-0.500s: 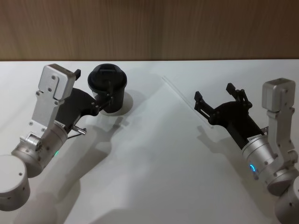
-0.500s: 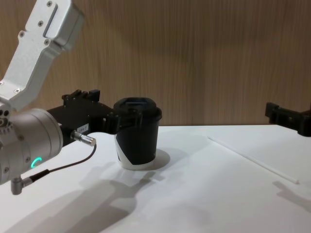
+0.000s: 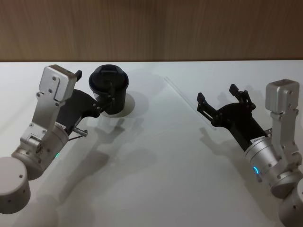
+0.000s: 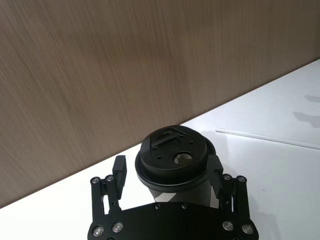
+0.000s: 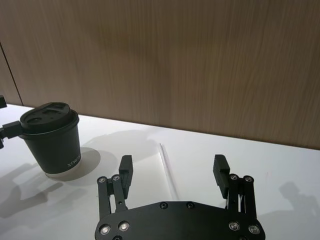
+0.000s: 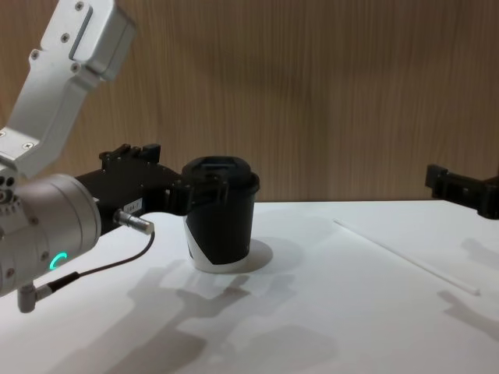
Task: Pick up the straw with one hand, pass it to the other hand, and insert it into the cup.
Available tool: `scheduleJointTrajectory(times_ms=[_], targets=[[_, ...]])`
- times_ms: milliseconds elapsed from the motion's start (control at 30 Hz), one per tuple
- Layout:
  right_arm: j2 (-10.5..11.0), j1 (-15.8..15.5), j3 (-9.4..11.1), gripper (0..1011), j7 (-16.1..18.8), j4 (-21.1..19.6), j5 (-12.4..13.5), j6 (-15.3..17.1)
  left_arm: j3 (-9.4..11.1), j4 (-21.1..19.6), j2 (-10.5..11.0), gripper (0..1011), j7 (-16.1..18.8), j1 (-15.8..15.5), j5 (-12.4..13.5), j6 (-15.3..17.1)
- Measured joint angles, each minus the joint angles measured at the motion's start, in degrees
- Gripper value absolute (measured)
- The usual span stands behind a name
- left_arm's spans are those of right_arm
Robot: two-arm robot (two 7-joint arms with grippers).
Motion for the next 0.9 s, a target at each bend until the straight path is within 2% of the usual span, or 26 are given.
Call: scheduleJointTrajectory(times_ms=[900], targets=[[0.0, 0.0, 0.0, 1001, 0.0, 0.0, 0.0, 0.0, 0.0, 0.0, 0.0, 1003, 0.0, 0.0, 0.0, 0.0]])
